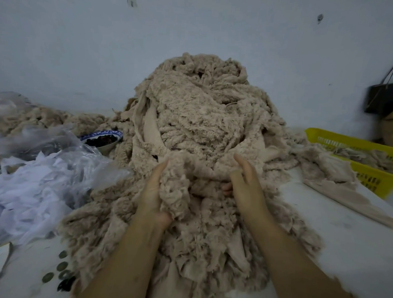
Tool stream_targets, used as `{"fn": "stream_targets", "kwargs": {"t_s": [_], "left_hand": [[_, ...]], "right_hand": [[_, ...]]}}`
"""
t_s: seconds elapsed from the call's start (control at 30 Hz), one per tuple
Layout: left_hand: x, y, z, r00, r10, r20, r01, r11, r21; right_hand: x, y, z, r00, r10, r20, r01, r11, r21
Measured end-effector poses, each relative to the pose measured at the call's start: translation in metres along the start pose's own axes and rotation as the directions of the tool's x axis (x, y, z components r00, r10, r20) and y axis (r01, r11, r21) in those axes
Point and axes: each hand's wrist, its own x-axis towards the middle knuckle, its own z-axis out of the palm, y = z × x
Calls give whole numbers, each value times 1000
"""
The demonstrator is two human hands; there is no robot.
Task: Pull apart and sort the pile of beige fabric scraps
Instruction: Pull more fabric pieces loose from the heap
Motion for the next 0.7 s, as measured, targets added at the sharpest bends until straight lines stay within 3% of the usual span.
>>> {"fn": "stream_targets", "kwargs": {"t_s": [0.07, 0.13, 0.2, 0.3, 0.37, 0.47, 0.6, 0.7], "left_hand": [[-3, -2, 5, 1000, -12, 14, 11, 999, 40], [-6, -4, 8, 1000, -17, 18, 15, 994, 110], [-7, -9, 11, 1000, -3, 16, 0, 981, 193], [-8, -19, 15, 998, 24, 60, -46, 909, 414], [-10, -23, 18, 996, -2, 87, -46, 840, 541], [-12, -24, 18, 994, -42, 97, -28, 781, 624], [-8, -17, 15, 995, -98, 27, 79, 914, 397], [-2, -6, 13, 992, -115, -52, 112, 992, -54]], "right_hand": [[-9, -9, 3, 987, -142, -70, 143, 990, 9], [-15, -13, 4, 980, -179, -87, 182, 983, 27], [-17, -14, 9, 996, -55, 74, 52, 998, 37], [-13, -8, 17, 915, 173, 364, -253, 950, 183], [-8, -7, 16, 885, 240, 400, -397, 838, 375], [3, -6, 7, 921, 285, 267, -389, 724, 569], [9, -3, 6, 917, 346, 200, -376, 577, 725], [14, -3, 1, 917, 381, 123, -328, 538, 777]]}}
